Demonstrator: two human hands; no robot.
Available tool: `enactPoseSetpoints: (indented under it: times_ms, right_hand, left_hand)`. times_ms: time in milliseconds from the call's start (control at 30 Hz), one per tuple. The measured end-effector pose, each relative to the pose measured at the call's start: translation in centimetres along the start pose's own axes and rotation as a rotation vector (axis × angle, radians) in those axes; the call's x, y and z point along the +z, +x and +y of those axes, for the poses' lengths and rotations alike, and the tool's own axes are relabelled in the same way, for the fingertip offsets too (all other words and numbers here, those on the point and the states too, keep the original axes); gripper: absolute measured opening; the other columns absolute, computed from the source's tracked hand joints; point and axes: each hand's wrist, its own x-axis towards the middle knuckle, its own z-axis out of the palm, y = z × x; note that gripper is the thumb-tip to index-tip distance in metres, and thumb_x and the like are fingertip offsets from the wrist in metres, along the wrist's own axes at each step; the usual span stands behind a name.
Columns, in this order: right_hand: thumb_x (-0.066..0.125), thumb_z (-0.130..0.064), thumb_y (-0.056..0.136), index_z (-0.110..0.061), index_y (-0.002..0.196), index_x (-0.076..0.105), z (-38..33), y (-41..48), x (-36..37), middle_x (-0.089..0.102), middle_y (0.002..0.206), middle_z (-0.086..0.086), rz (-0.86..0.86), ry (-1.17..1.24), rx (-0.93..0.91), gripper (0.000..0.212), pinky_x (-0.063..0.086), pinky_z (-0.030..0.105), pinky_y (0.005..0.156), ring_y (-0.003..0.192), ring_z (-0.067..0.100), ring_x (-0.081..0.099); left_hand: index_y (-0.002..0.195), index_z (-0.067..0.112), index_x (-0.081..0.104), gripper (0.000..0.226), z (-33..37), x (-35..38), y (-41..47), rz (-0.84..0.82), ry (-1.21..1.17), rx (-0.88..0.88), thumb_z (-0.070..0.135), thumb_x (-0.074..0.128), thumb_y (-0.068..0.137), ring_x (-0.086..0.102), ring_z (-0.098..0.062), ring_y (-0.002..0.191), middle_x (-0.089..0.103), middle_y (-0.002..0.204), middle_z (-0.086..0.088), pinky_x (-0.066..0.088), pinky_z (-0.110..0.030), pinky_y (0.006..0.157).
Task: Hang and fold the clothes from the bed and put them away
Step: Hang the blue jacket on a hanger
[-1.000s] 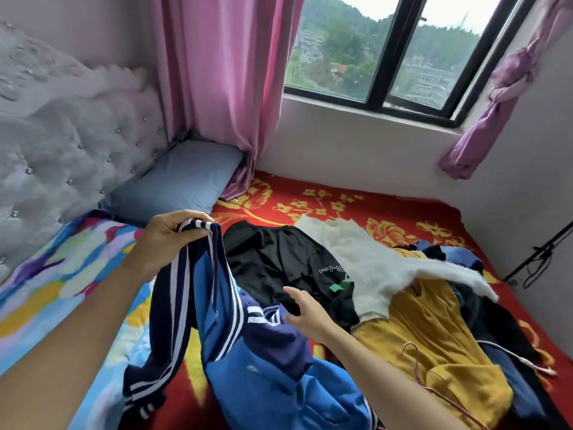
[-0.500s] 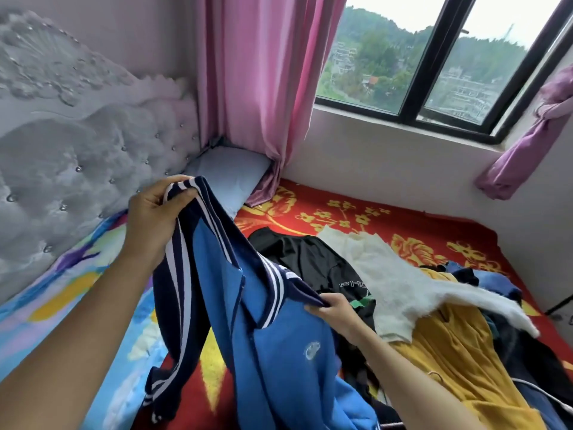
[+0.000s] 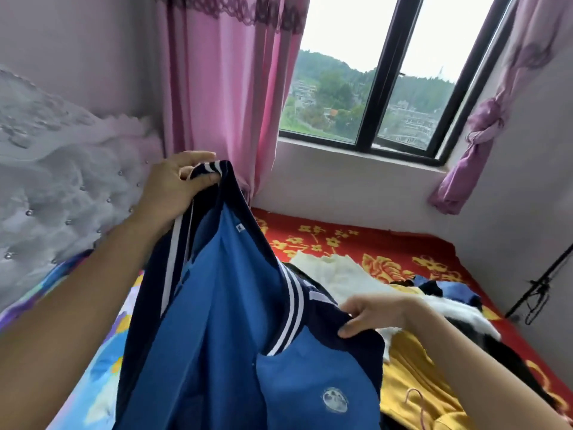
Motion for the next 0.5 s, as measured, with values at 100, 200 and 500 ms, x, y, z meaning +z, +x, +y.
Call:
enactPoseSetpoints:
  times_ms: [100, 200, 500]
  right_hand:
    - [0.058, -0.012, 0.092, -0.029, 0.077, 0.068, 0.2, 0.2, 0.9, 0.069, 0.074, -0.016, 0.084, 0.059, 0.019, 0.025, 0.052, 0.026, 0.078, 0.072, 0.001, 0.064]
    - [0.063, -0.009, 0.088, -0.017, 0.078, 0.074, 1.3, -0.2, 0.6, 0.072, 0.083, -0.003, 0.291, 0.152, -0.039, 0.017, 0.051, 0.027, 0.079, 0.079, 0.009, 0.065]
    - [0.066, -0.005, 0.082, -0.009, 0.073, 0.062, 1.4, 0.2, 0.1, 0.064, 0.073, 0.004, 0.725, 0.163, -0.037, 0.011, 0.048, 0.029, 0.063, 0.067, 0.017, 0.060]
  left_hand:
    - [0.105, 0.020, 0.062, 0.029, -2.9, 1.6, -0.4, -0.033, -0.024, -0.133, 0.003, 0.068, 0.083, 0.060, 0.005, 0.057, 0.064, 0.078, 0.000, 0.048, -0.007, 0.059]
    - [0.086, 0.016, 0.057, 0.015, -6.6, 1.9, -0.9, 0.047, -0.003, -0.260, 0.007, 0.069, 0.083, 0.057, 0.004, 0.048, 0.060, 0.072, -0.002, 0.045, -0.008, 0.049]
    - [0.095, 0.003, 0.059, 0.012, -16.7, 3.1, -5.6, -0.093, 0.448, -0.450, 0.013, 0.060, 0.091, 0.058, -0.042, 0.097, 0.063, 0.103, -0.028, 0.041, -0.040, 0.078]
